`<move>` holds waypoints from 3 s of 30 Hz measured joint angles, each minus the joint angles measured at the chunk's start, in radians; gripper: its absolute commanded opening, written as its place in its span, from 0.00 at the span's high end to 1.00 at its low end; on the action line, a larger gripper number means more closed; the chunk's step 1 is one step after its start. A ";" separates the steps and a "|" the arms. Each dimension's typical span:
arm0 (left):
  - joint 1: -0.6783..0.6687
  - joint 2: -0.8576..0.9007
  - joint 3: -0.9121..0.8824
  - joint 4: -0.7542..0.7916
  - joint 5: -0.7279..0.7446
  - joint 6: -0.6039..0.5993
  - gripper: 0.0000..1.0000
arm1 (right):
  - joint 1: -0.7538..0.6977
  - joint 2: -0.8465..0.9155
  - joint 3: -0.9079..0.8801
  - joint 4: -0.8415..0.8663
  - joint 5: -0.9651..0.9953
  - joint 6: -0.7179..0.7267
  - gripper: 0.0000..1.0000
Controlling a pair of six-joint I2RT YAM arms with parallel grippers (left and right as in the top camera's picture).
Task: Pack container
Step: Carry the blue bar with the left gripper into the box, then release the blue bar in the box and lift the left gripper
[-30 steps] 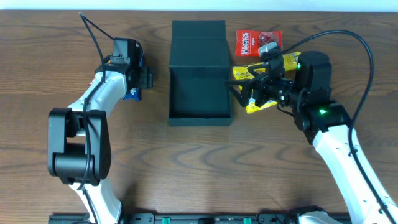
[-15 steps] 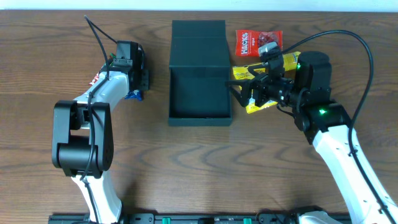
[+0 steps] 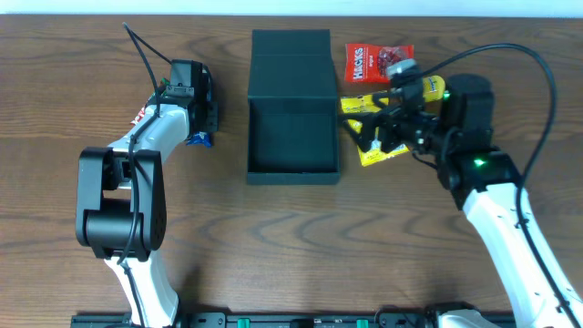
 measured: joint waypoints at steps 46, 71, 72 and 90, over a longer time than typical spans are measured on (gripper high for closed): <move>-0.368 -0.217 0.005 -0.021 0.171 1.128 0.94 | -0.388 -0.311 0.001 -0.269 0.001 -0.084 0.01; -0.370 -0.148 0.005 0.052 0.179 1.093 0.05 | -0.388 -0.311 0.001 -0.269 0.002 -0.102 0.01; -0.370 -0.148 0.005 0.064 0.179 1.065 0.05 | -0.388 -0.311 0.001 -0.269 0.002 -0.102 0.01; -0.345 -0.367 0.017 0.313 -0.150 0.300 0.05 | -0.388 -0.251 0.001 -0.294 0.006 -0.103 0.01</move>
